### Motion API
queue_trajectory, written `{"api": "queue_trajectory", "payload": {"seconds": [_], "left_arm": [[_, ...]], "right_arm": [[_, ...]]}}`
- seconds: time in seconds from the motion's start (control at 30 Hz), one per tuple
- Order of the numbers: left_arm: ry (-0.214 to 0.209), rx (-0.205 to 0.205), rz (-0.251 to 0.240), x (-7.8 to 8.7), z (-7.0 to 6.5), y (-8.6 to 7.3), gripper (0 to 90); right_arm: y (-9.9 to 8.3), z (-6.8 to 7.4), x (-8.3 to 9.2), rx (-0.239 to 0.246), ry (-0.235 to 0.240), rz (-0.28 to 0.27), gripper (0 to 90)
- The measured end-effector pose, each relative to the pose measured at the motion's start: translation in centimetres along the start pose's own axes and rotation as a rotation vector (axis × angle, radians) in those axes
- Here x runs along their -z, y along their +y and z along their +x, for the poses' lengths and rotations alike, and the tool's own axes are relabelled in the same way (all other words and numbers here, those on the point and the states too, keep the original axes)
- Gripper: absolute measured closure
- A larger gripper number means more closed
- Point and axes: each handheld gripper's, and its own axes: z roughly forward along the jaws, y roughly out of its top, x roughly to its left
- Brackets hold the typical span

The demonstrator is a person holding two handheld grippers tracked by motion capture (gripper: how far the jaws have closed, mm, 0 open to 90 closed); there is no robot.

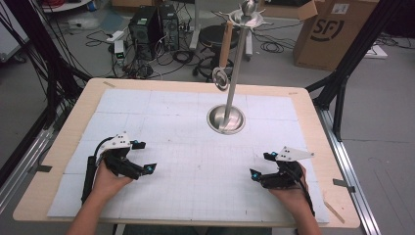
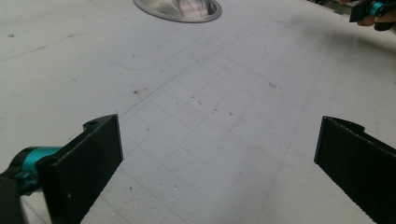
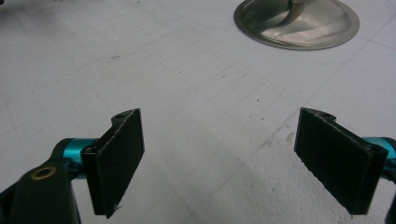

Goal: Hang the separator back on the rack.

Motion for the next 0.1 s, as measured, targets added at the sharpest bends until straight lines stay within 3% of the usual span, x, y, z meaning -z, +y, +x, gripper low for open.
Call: {"api": "queue_trajectory", "payload": {"seconds": [0.1], "left_arm": [[0.005, 0.025, -0.001, -0.16, 0.11, 0.03, 1.7]], "right_arm": [[-0.09, 0.02, 0.06, 0.002, -0.004, 0.001, 14.8]]}}
